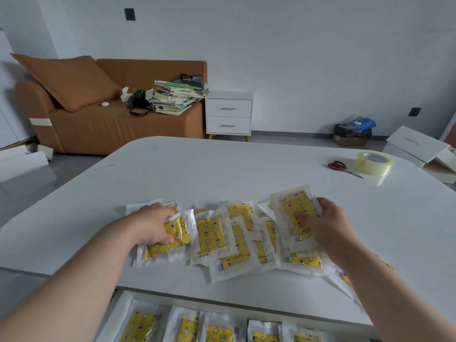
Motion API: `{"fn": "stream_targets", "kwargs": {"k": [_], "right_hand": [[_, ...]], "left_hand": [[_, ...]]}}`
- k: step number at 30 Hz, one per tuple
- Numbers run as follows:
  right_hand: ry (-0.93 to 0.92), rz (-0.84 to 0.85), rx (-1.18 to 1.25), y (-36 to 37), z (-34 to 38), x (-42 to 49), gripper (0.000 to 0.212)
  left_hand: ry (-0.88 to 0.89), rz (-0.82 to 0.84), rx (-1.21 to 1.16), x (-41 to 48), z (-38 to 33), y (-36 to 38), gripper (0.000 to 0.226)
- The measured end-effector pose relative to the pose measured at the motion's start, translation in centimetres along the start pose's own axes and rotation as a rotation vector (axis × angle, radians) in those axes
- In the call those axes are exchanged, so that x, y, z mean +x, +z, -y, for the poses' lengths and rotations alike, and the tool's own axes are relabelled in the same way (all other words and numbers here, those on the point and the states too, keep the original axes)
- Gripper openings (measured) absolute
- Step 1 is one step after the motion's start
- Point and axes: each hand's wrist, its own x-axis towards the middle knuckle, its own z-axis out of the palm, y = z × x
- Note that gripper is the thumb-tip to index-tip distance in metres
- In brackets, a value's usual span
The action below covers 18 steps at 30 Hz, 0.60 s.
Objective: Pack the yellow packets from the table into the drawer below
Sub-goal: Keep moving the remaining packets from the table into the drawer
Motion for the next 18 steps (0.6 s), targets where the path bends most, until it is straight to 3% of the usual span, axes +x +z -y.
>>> {"fn": "stream_targets", "kwargs": {"k": [4, 7, 11, 13, 16, 18], "right_hand": [[-0.001, -0.001, 0.005, 0.2, 0.0, -0.1, 0.022], [-0.007, -0.003, 0.028, 0.1, 0.1, -0.2, 0.022], [0.004, 0.004, 0.076, 0.0, 0.3, -0.1, 0.021], [0.02, 0.008, 0.107, -0.2, 0.5, -0.2, 0.022], [0.046, 0.017, 0.163, -0.5, 0.8, -0.4, 0.026], [0.058, 0.029, 0.206, -0.9, 1.4, -0.7, 0.027]], "left_hand": [[0.011, -0.02, 0.05, -0.3, -0.6, -0.2, 0.032], [-0.026, -0.019, 0.036, -0.6, -0.8, -0.1, 0.061], [-0.058, -0.005, 0.044, -1.1, -1.0, -0.5, 0.074], [-0.076, -0.007, 0.041, -1.4, -1.0, -0.7, 0.068], [-0.068, -0.033, 0.039, -1.9, -0.7, -1.0, 0.03], [-0.061, -0.07, 0.002, -2.5, -0.4, -1.3, 0.021]]}}
